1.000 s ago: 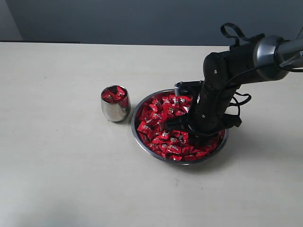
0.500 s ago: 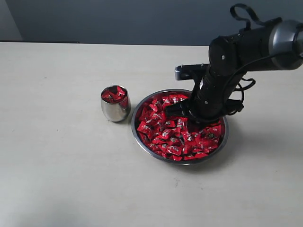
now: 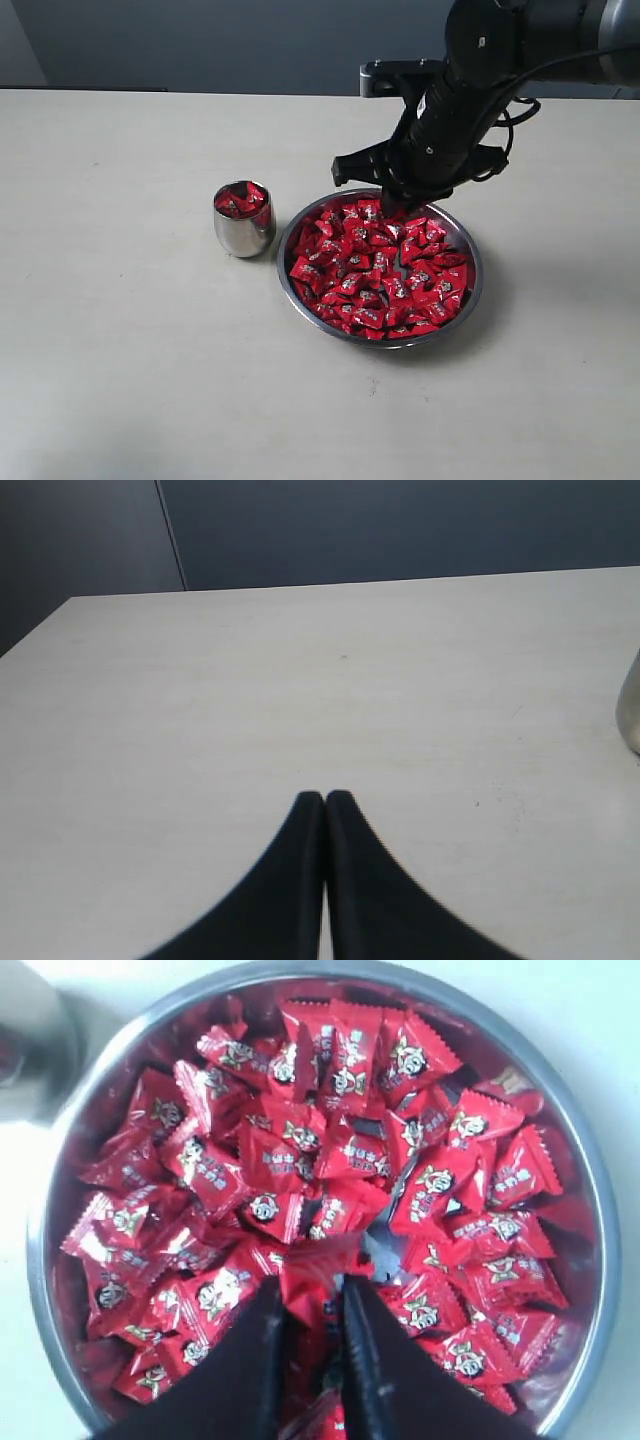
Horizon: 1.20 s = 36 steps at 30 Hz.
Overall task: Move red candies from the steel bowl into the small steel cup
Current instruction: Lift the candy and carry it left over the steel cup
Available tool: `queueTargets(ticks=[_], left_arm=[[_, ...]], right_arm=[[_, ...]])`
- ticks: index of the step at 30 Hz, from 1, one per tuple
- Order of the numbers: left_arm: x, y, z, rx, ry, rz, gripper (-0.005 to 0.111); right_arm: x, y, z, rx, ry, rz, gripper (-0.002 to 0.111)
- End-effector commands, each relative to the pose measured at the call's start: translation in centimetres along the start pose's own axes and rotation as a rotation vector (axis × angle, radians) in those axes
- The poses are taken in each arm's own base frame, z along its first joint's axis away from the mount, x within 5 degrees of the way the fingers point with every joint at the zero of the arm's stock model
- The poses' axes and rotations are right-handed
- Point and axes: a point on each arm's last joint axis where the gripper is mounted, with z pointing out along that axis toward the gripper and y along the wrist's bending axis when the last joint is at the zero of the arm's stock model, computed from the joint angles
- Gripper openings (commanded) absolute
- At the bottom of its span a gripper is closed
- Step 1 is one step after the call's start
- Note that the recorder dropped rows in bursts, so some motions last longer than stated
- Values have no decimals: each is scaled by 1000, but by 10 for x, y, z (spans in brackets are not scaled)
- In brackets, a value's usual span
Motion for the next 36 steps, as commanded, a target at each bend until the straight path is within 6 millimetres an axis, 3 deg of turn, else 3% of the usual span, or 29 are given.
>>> queueTargets(ticks=[1, 11, 16, 26, 36], left_arm=[[1, 0, 0, 5, -8, 2, 0], [1, 0, 0, 5, -8, 2, 0], [1, 0, 0, 5, -8, 2, 0], [1, 0, 0, 5, -8, 2, 0], [1, 0, 0, 5, -8, 2, 0]], right_arm=[[-9, 7, -14, -18, -49, -25, -1], [-47, 56, -65, -130, -250, -153, -1], [-61, 80, -70, -165, -286, -228, -1], [-79, 104, -31, -164, -214, -292, -1], [-73, 117, 26, -164, -117, -373, -1]])
